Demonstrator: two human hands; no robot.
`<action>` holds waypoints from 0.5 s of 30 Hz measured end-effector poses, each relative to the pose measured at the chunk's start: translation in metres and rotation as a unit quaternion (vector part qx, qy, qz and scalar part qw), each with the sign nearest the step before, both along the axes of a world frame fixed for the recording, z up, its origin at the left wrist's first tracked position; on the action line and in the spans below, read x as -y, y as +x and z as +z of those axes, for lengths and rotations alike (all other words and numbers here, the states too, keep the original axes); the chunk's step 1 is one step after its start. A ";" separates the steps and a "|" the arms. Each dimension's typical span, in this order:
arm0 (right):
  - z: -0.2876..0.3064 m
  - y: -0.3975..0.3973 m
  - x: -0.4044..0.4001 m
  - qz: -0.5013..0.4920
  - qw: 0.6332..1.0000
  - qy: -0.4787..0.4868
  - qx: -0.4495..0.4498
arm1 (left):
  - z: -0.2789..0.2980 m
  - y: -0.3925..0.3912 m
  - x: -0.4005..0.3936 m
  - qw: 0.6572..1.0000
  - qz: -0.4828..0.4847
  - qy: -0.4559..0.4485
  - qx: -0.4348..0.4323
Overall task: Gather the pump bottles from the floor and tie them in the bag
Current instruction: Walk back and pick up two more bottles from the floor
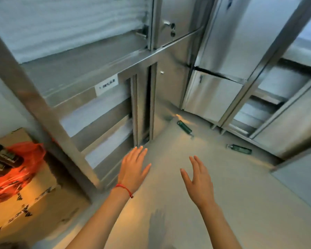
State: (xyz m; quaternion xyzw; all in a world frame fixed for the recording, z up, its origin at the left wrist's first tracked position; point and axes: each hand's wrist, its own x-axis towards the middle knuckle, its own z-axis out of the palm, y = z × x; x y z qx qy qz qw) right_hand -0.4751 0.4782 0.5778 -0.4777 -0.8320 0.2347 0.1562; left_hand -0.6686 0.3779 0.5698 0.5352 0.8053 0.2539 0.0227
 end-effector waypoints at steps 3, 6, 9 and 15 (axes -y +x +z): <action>0.002 0.051 -0.039 -0.049 0.999 0.001 0.000 | 0.007 0.039 -0.055 0.999 -0.044 0.009 -0.011; 0.003 0.090 -0.073 -0.081 0.997 -0.004 0.003 | 0.012 0.069 -0.099 0.998 -0.063 0.021 -0.012; 0.000 0.114 -0.101 -0.099 0.995 -0.011 0.007 | 0.012 0.087 -0.133 0.997 -0.074 0.024 -0.008; -0.019 0.110 -0.163 -0.127 0.991 -0.039 -0.010 | -0.002 0.077 -0.204 0.995 -0.095 -0.006 -0.003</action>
